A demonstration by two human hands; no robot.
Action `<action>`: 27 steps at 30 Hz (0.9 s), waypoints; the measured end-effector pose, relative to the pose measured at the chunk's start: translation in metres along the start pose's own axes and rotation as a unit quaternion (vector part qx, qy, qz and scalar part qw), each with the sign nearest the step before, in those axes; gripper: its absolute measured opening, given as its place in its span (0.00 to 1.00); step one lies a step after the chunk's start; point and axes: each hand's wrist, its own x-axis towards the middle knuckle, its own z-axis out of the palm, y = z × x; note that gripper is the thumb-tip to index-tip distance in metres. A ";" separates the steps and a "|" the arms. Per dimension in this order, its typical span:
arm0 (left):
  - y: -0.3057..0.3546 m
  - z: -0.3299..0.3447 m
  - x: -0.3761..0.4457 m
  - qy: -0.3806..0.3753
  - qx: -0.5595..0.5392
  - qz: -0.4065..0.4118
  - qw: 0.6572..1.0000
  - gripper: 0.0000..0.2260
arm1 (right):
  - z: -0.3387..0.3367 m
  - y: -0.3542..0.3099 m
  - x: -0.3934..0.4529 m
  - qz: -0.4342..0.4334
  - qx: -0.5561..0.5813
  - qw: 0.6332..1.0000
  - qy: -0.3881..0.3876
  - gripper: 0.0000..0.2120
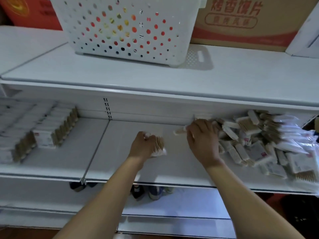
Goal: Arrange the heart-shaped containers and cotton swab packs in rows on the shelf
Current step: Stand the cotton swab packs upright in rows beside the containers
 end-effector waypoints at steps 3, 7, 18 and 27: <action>0.010 0.016 -0.005 -0.060 -0.100 -0.037 0.992 0.09 | -0.012 -0.035 -0.022 -0.015 0.084 0.995 0.053 0.03; 0.018 0.034 -0.010 -0.135 -0.158 -0.045 0.977 0.18 | -0.011 -0.062 -0.043 -0.034 0.106 0.991 0.070 0.06; 0.009 0.037 0.003 -0.094 -0.056 0.004 0.994 0.13 | 0.013 0.028 -0.035 0.208 -0.076 0.954 -0.199 0.17; 0.000 0.051 0.015 -0.061 -0.039 0.006 0.997 0.19 | 0.001 0.022 -0.033 0.176 -0.012 0.982 -0.074 0.14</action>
